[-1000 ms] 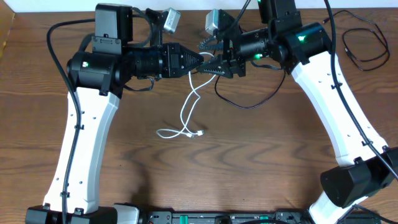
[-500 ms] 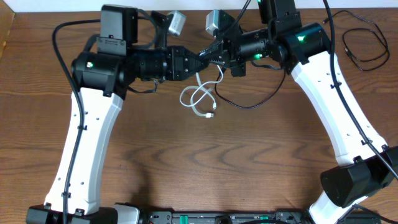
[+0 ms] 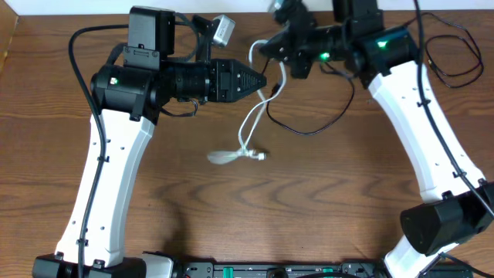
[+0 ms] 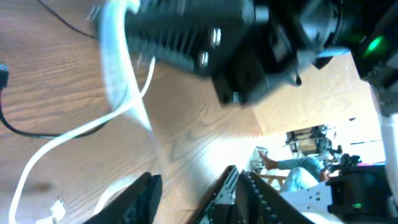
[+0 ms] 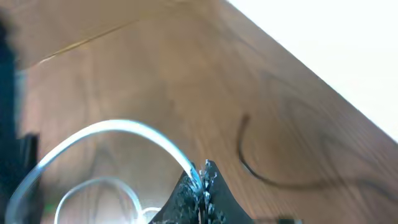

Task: Untangle cables

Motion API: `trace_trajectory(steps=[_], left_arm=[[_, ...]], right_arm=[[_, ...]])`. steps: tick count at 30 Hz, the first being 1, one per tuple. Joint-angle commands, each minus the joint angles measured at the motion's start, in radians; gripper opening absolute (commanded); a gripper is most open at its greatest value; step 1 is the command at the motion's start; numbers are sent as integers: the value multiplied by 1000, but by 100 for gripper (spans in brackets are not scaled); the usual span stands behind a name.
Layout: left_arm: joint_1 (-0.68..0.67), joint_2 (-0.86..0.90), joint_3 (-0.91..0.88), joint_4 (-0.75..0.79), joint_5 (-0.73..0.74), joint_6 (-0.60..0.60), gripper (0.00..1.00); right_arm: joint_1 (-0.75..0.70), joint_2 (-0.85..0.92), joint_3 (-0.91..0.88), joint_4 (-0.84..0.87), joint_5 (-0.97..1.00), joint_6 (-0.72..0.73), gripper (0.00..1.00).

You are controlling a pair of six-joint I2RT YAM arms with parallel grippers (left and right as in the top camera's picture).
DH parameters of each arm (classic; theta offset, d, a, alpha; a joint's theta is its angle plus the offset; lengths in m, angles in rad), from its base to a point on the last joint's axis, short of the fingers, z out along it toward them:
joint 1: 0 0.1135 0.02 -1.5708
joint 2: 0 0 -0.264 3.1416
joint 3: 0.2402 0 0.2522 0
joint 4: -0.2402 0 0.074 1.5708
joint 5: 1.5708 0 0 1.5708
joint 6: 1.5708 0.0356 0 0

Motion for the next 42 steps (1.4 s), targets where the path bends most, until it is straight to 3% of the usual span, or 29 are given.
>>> trace_trajectory(steps=[1, 7, 14, 21, 28, 35, 39, 40, 42], left_arm=[[0, -6, -3, -2, 8, 7, 49], [0, -6, -3, -2, -26, 8, 52], [0, -6, -3, -2, -49, 8, 52], [0, -5, -3, -2, -78, 8, 52], [0, -5, -3, -2, -78, 8, 52], [0, -5, -3, -2, -79, 8, 53], [0, -5, -3, -3, -78, 8, 53], [0, -5, -3, -3, -78, 8, 52], [0, -5, -3, -3, -78, 8, 52]], right_arm=[[-78, -23, 10, 2, 88, 157, 1], [-259, -91, 10, 2, 93, 288, 1], [-578, -157, 10, 38, 80, 567, 1], [-847, -150, 10, 19, 143, 673, 1], [-1007, -124, 8, -23, 497, 686, 1], [-1036, -41, 8, -30, 841, 686, 1], [-1036, 28, 8, -31, 943, 686, 1], [-1036, 58, 8, -31, 959, 686, 2], [-1036, 97, 8, -34, 963, 686, 27]])
